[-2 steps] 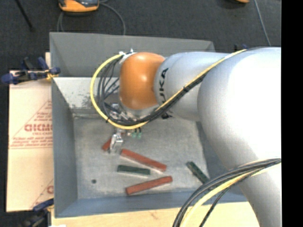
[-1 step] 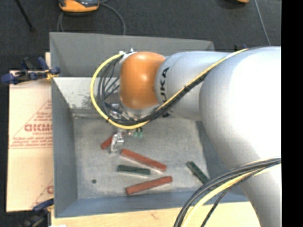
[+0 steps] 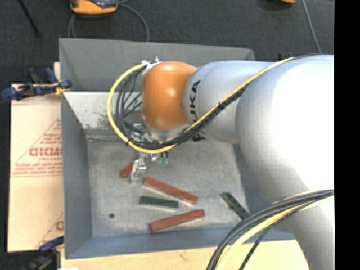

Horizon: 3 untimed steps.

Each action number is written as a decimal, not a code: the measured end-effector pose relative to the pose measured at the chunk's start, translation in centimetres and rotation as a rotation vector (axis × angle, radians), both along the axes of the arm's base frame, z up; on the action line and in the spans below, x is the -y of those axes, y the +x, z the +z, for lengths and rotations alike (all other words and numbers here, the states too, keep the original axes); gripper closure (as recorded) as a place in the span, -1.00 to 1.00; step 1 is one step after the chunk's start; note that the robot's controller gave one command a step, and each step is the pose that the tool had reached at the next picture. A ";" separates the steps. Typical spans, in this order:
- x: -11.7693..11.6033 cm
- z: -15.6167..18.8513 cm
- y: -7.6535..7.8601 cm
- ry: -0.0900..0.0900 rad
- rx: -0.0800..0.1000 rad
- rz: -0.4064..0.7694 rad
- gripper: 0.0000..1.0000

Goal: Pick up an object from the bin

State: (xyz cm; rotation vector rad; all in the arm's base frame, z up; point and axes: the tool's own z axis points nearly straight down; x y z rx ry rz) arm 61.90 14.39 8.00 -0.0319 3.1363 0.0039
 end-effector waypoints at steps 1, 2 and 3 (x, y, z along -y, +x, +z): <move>0.1 0.2 0.4 -0.001 -0.002 0.036 1.00; 0.1 0.2 0.4 -0.001 -0.002 0.036 1.00; 0.1 0.5 0.3 -0.001 -0.003 0.035 1.00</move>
Offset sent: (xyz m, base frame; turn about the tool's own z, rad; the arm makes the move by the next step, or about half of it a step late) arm 0.0000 0.0000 0.0000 0.0000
